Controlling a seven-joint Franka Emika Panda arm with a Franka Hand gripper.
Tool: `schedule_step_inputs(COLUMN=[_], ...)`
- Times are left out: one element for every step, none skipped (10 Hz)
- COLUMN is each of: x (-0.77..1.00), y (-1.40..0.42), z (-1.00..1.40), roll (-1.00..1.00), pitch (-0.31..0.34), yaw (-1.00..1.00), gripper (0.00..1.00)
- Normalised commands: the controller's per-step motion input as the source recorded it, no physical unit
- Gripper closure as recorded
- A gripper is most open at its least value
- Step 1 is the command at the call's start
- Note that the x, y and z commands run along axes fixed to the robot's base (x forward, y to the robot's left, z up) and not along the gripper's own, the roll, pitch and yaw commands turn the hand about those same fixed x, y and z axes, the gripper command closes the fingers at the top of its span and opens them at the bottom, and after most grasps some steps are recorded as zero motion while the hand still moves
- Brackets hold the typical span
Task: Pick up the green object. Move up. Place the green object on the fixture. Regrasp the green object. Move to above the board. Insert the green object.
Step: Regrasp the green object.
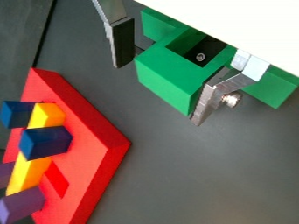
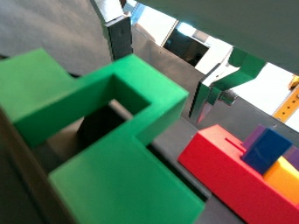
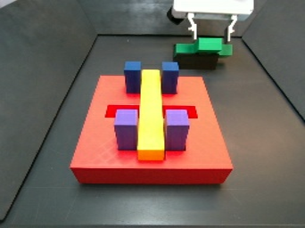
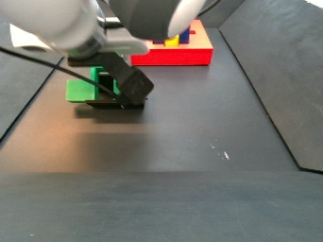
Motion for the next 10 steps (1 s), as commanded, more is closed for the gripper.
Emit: schedule_step_inputs(x=[0.00,0.06,0.16,0.13,0.14,0.00,0.00,0.00,-0.02,0.00], y=[-0.07,0.00,-0.05,-0.05,-0.04,-0.09,-0.01,-0.06,-0.28,-0.36], z=[0.55,0.71,0.73,0.74,0.73,0.00,0.00,0.00,-0.05,-0.07], roll=[0.01,0.01,0.15,0.17,0.13,0.09,0.01,0.03,0.59,0.98], pitch=[-0.189,-0.026,0.026,0.034,0.000,0.000,0.000,0.000,0.000,0.066], yaw=[-0.18,-0.11,-0.09,-0.06,-0.05,-0.01,0.00,0.00,-0.05,-0.12], gripper=[0.00,0.00,0.00,0.00,0.00,0.00,0.00,0.00,0.00,0.00])
